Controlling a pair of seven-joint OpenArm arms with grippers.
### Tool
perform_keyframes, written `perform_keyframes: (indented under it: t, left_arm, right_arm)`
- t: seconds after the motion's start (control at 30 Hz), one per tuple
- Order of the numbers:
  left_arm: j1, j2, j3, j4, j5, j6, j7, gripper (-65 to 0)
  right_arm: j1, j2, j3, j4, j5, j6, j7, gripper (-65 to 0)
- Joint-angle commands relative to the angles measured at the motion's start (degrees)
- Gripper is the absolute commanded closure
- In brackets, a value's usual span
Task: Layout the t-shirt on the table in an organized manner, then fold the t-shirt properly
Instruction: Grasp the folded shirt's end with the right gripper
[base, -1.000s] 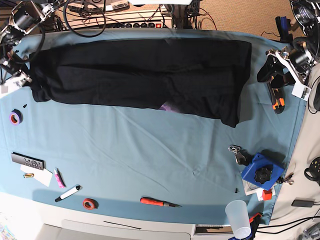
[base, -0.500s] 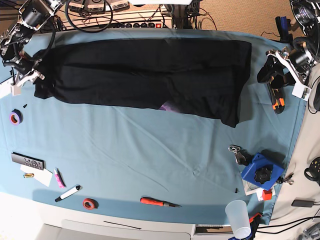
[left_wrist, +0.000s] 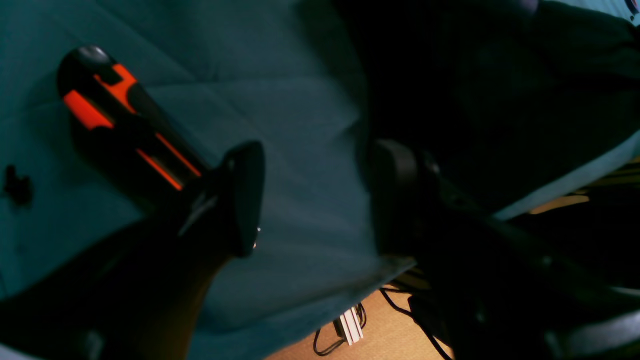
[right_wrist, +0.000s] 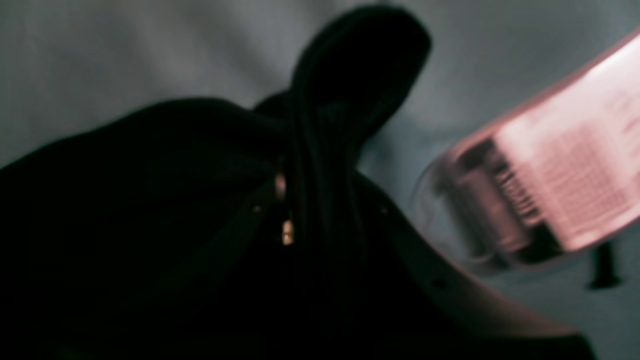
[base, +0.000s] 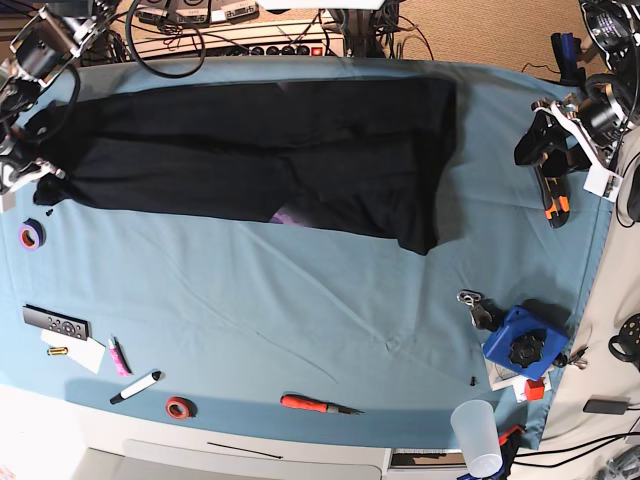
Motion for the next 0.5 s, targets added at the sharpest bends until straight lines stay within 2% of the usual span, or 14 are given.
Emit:
perform_keyframes:
  t: [0.0, 0.13, 0.27, 0.37, 0.47]
  left_arm:
    - [-0.1, -0.8, -0.4, 1.0, -1.5, -0.2, -1.3, -34.4]
    - [-0.1, -0.8, -0.4, 1.0, -1.4, -0.2, -1.2, -34.4]
    - [-0.1, -0.8, -0.7, 1.0, -0.4, 0.0, 0.0, -34.3]
    - [-0.1, -0.8, -3.1, 1.0, 4.4, 1.6, -0.9, -34.3]
    - [-0.1, -0.9, -7.7, 0.7, 9.2, 2.2, -4.0, -29.3]
  right_arm:
    - [1.7, 2.2, 0.2, 1.0, 1.3, 0.0, 1.0, 0.0]
    - [2.0, 2.2, 0.2, 1.0, 1.7, 0.0, -0.3, 0.0]
    - [1.9, 2.0, 0.2, 2.3, 8.1, 0.0, -5.9, 0.0]
    - [0.1, 0.7, 0.3, 8.1, 10.4, 0.0, -7.8, 0.0]
    - [-2.8, -1.7, 0.3, 17.4, 11.0, 0.0, -7.9, 0.0]
